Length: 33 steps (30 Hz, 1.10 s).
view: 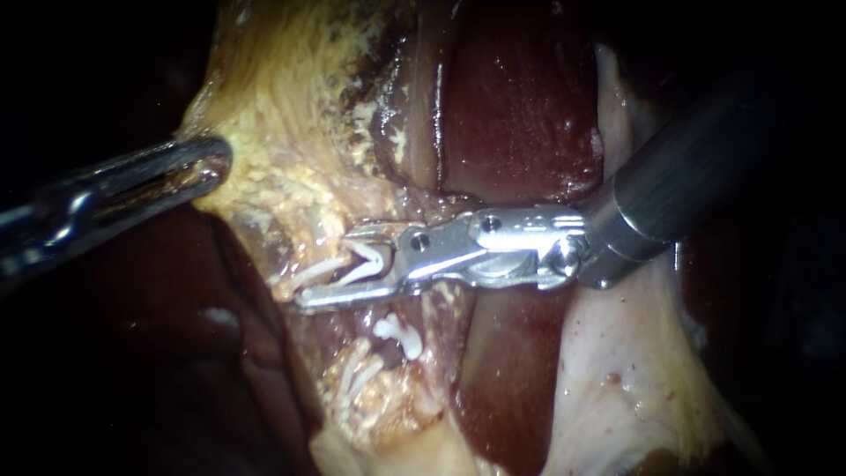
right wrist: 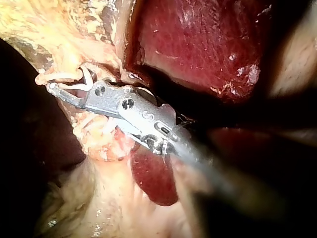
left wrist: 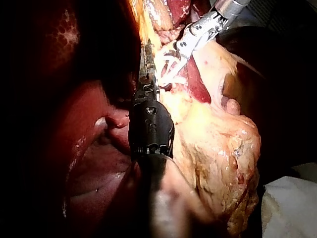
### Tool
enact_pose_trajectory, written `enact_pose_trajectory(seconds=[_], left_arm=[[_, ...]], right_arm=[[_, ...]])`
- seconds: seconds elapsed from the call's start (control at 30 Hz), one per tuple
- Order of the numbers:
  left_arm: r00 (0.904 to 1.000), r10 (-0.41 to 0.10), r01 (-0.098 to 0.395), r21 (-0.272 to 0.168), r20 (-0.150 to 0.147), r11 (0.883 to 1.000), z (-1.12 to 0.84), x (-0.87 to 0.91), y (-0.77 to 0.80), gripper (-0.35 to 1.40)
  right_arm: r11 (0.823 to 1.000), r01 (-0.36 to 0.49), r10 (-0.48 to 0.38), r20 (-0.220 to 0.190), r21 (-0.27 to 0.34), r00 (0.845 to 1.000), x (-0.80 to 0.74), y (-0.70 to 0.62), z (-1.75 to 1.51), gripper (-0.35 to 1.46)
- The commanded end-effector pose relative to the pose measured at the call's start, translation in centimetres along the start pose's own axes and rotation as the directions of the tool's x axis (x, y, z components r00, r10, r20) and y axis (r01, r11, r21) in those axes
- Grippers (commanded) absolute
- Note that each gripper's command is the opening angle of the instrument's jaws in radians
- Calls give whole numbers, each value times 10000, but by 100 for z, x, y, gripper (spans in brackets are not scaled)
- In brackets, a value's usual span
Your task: Clipping second clip right tube
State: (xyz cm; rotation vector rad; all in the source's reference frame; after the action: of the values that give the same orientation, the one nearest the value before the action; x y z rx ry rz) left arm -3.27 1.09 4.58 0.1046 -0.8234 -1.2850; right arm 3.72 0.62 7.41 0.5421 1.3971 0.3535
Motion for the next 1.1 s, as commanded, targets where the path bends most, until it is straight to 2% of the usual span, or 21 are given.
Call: enact_pose_trajectory(seconds=[0.03,0.2,0.4,0.67,0.73,0.87,1.1], left_arm=[[10000,0,0,2,1,10000,0,0,0,-35],[10000,0,0,2,0,10000,0,0,0,-35],[10000,0,0,2,0,10000,0,0,0,-35],[10000,0,0,1,1,10000,-1,0,0,-35],[10000,-1,1,0,1,10000,-1,0,0,-35],[10000,-1,1,-1,1,10000,-1,0,0,-35],[10000,-2,2,-4,2,10000,-1,0,-1,-35]], right_arm=[[10000,2,-2,-7,18,10000,2,-1,-2,40],[9999,6,-6,-6,151,10000,5,-12,-18,40],[9980,-526,527,-31,357,9986,7,-26,-59,46],[9964,-798,796,87,275,9968,19,-34,-105,49],[9950,-994,990,256,129,9948,21,-35,-115,50],[9935,-1135,1134,665,-15,9913,16,-36,-126,50],[9879,-1547,1550,859,-98,9842,-3,-34,-118,52]])
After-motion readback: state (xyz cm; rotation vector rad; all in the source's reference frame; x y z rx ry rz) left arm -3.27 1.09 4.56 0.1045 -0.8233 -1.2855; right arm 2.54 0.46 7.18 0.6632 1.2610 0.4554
